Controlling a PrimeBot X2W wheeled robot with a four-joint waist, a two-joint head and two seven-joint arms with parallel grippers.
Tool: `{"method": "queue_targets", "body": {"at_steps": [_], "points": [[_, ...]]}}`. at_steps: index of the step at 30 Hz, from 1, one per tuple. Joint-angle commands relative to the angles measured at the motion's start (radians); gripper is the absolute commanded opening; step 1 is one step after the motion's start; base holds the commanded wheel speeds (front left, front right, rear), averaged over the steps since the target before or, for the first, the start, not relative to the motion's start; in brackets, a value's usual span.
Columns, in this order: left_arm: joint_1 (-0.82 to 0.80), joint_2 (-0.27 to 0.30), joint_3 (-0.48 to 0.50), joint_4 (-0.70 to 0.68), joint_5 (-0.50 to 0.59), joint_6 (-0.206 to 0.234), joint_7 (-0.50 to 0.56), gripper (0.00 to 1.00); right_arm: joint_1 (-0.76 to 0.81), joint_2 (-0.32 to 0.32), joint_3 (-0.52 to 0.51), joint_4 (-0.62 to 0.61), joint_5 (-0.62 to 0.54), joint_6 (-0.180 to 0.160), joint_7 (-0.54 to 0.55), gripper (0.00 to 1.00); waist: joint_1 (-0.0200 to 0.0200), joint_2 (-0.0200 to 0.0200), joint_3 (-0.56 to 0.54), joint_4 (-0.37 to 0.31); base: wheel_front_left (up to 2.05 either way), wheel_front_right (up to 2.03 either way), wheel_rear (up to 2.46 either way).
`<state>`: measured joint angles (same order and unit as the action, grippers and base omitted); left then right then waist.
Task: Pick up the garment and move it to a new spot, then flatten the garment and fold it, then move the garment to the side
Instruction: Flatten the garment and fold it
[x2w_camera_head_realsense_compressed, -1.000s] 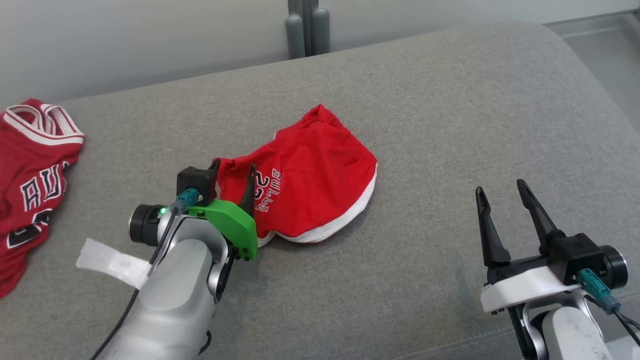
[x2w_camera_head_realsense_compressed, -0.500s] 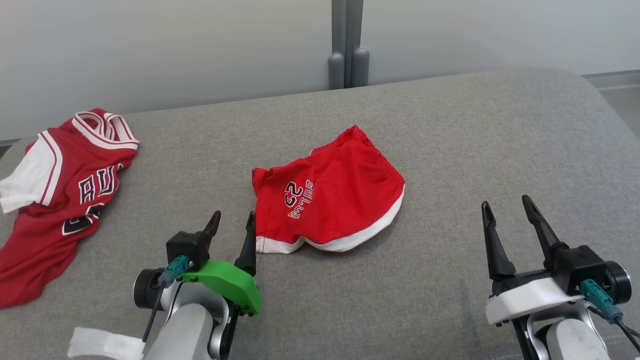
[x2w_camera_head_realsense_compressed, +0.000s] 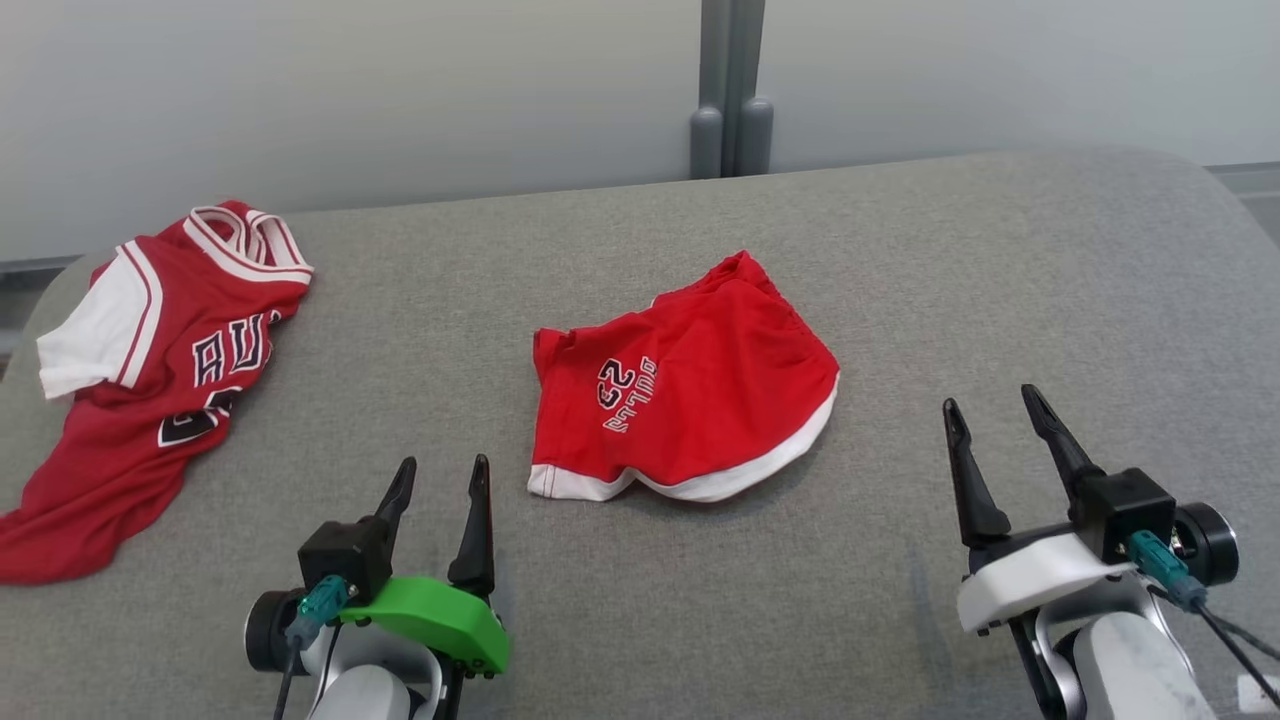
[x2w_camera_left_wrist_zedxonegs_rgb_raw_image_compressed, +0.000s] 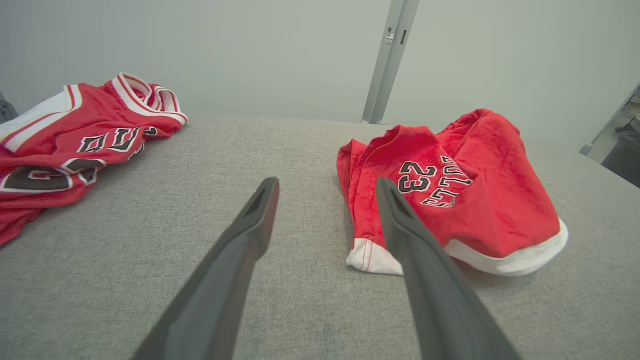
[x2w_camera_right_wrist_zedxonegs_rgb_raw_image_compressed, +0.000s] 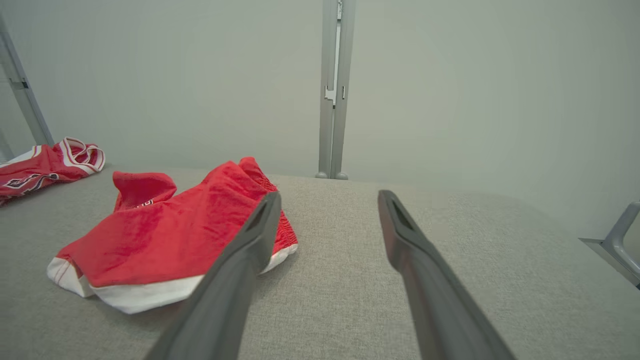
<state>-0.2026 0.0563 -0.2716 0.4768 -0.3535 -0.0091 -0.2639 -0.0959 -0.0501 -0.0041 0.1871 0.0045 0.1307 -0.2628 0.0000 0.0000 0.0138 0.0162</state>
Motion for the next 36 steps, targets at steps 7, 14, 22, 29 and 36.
{"method": "queue_targets", "body": {"at_steps": [7, 14, 22, 29, 36], "points": [[0.021, -0.002, -0.012, -0.049, 0.025, -0.009, 0.000, 1.00, -0.169, -0.068, 0.021, 0.194, 0.039, 0.000, -0.004, 1.00, 0.0000, 0.0000, 0.052, 0.092, 0.00, 0.00, 0.00], [-0.012, -0.005, -0.054, -0.089, 0.022, -0.018, 0.000, 1.00, -0.362, -0.122, 0.106, 0.474, 0.137, 0.000, -0.004, 1.00, 0.0000, 0.0000, 0.100, 0.177, 0.00, 0.00, 0.00], [-0.028, -0.005, -0.113, -0.145, -0.002, 0.006, 0.000, 1.00, -0.507, -0.153, 0.228, 0.733, 0.237, 0.000, 0.001, 1.00, 0.0000, 0.0000, 0.135, 0.255, 0.00, 0.00, 0.00], [-0.028, -0.005, -0.127, -0.166, 0.004, 0.019, 0.000, 1.00, -0.586, -0.172, 0.300, 0.876, 0.323, 0.000, 0.001, 1.00, 0.0000, 0.0000, 0.148, 0.281, 0.00, 0.00, 0.00], [-0.040, -0.005, -0.132, -0.170, 0.015, 0.021, 0.000, 1.00, -0.635, -0.167, 0.335, 0.960, 0.371, 0.000, 0.000, 0.34, 0.0000, 0.0000, 0.168, 0.292, 0.00, 0.00, 0.00]]}}
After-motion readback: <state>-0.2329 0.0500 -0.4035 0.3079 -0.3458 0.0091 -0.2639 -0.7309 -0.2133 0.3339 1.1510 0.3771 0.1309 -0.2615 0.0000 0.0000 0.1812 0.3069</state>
